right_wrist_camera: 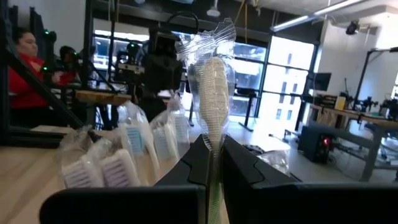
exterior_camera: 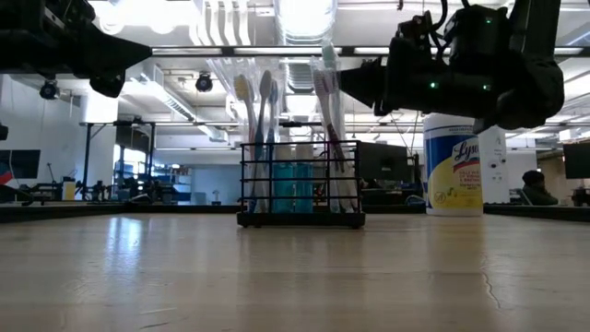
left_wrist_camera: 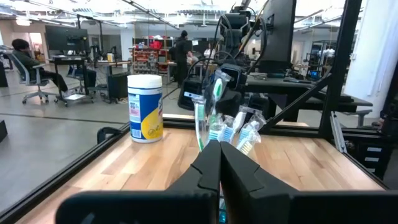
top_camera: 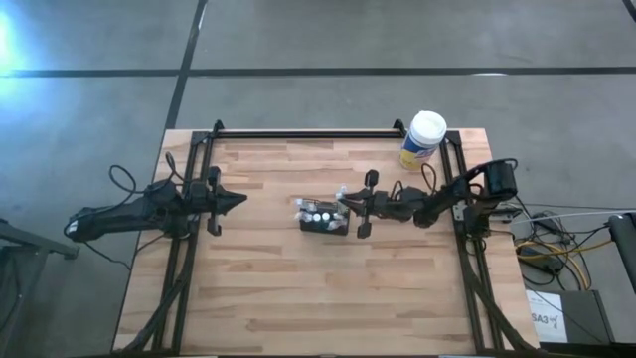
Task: Pick & Place toothbrushing station
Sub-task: Put the green toothbrush into the wire organizer
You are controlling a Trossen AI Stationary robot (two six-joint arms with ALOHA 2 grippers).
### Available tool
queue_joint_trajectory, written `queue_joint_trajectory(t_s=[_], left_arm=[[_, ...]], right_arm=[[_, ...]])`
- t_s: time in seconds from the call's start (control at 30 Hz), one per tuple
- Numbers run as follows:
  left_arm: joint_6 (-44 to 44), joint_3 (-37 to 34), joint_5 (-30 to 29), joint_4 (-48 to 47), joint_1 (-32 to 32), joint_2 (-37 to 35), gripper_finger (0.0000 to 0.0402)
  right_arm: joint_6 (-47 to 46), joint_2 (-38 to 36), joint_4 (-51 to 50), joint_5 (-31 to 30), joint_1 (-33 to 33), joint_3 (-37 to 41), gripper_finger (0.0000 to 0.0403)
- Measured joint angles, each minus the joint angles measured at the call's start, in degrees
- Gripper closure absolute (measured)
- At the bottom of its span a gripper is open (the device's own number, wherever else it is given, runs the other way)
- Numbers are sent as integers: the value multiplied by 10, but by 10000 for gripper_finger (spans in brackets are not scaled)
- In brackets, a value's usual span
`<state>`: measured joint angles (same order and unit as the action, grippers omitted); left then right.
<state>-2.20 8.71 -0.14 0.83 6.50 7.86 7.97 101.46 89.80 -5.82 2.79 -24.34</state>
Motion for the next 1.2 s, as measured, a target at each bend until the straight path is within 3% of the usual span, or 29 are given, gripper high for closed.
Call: queue_joint_trajectory(t_s=[0.23, 1.2], left_arm=[[-9, 6, -25, 4, 0, 0, 390], [-13, 5, -30, -5, 0, 0, 390]], right_arm=[[-3, 4, 2, -4, 0, 0, 390], [10, 10, 1, -18, -8, 32, 390]])
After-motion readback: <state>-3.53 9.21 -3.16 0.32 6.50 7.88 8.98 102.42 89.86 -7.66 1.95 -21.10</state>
